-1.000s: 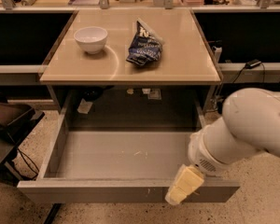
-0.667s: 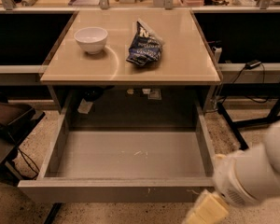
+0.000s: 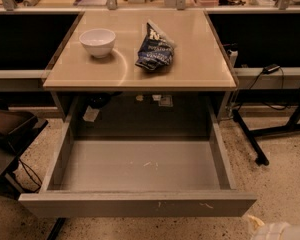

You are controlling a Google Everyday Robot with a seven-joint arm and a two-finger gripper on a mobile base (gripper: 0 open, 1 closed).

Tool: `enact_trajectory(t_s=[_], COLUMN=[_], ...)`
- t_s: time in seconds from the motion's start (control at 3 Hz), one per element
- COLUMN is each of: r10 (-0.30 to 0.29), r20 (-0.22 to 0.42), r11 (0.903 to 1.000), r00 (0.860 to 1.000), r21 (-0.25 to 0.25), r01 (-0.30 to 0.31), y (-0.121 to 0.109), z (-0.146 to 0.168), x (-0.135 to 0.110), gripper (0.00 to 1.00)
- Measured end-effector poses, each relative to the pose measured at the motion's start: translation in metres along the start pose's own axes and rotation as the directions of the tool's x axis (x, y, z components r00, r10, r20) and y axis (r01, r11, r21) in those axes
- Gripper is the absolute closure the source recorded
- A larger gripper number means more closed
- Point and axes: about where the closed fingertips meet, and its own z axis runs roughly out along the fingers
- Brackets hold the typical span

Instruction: Close top drawer

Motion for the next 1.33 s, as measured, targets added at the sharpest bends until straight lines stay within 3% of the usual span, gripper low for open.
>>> enact_trajectory(t_s=[0.33, 0.67, 1.0, 1.33], r10=[-0.020, -0.052, -0.092, -0.120], r20=[-0.003, -0.026, -0.071, -0.106], r11=[0.9994, 0.9874, 0.9586, 0.9544], r00=[1.000, 0.998, 0.993, 0.987], r21=[-0.029, -0.151, -0.276, -0.286], r01=[0.020, 0.048, 0.070, 0.085], y=[0.006, 0.028, 0.040, 0.021], z=[0.012, 0.072, 0.144, 0.175], x=[-0.003, -0.004, -0.011, -0.045], gripper=[0.00, 0.00, 0.00, 0.00])
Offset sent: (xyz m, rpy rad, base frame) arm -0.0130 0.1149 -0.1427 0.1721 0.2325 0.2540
